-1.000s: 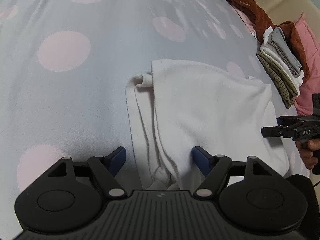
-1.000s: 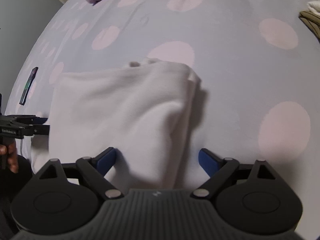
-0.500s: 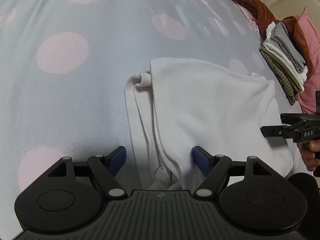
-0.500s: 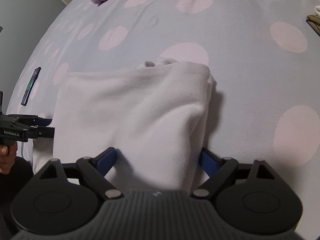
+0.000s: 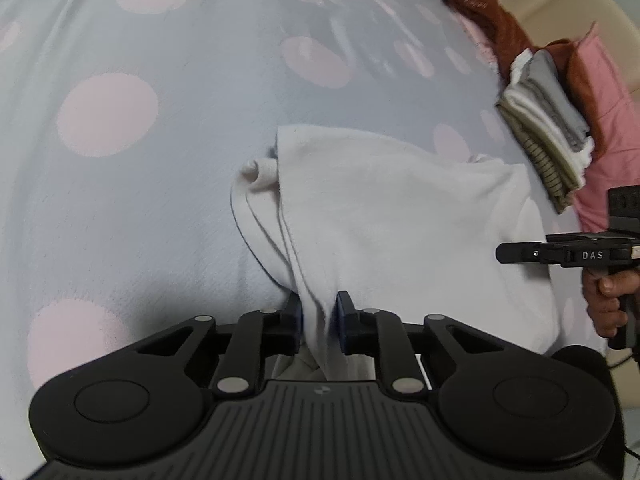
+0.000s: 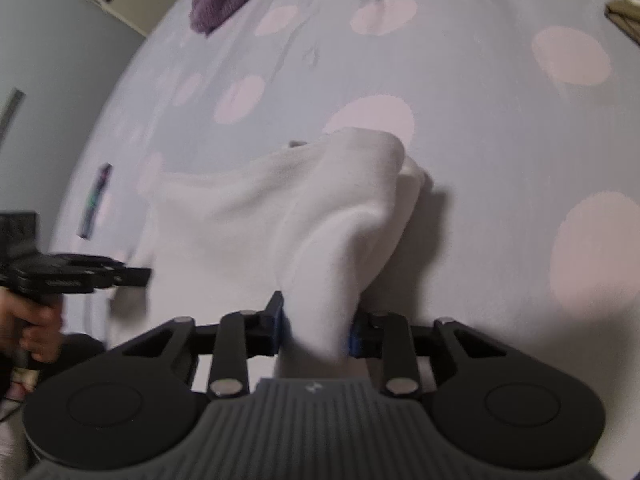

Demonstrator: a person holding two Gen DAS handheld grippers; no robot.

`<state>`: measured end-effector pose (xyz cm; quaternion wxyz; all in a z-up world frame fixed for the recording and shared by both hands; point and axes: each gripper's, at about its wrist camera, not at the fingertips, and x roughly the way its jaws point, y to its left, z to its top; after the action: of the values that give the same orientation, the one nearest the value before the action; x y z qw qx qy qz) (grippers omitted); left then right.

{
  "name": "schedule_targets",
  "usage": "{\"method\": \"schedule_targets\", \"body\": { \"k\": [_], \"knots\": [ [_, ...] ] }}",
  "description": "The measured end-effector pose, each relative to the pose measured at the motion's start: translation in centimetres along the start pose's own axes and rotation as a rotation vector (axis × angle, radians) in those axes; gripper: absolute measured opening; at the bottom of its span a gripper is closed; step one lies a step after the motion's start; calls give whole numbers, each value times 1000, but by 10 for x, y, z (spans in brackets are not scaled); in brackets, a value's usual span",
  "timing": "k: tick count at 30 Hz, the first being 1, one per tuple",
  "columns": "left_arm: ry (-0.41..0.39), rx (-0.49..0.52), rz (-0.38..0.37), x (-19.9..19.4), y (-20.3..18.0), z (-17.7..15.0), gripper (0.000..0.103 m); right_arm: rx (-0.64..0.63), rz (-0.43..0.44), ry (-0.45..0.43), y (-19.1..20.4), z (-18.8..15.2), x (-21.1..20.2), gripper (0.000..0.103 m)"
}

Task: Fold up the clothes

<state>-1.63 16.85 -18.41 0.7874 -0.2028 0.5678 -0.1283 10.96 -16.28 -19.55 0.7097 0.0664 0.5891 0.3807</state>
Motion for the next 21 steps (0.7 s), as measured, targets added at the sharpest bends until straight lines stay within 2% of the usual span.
{"method": "schedule_targets", "body": {
  "k": [2,3,4,5,6,9,12,15,17,21],
  "knots": [
    [-3,-1,-13,-2,2,0,16,3,16,-2,-1,-1,-2,32],
    [-6,0,-12,0,2,0,25,0,14,0,-1,-2,-2,32],
    [-10,2,-8,1,1,0,27,-5,5,6,-1,-3,1,33],
    [-14,3,-5,3,1,-1,29,-9,-4,13,-1,-3,4,35],
    [-18,5,-2,4,1,-1,31,-10,-13,19,-1,-3,7,42],
    [-27,16,8,8,-1,-2,36,-17,-21,24,-1,-2,9,46],
    [-38,18,11,9,-1,-1,39,-16,-21,15,-3,-1,9,46],
    [-106,21,17,9,-2,-5,41,-7,-20,-2,-5,-2,10,46],
    [-134,71,43,12,-7,-6,41,-7,-25,-9,-6,-6,12,46],
    [-128,74,68,14,-13,-5,45,-19,-47,-18,-3,-8,14,47]
  ]
}}
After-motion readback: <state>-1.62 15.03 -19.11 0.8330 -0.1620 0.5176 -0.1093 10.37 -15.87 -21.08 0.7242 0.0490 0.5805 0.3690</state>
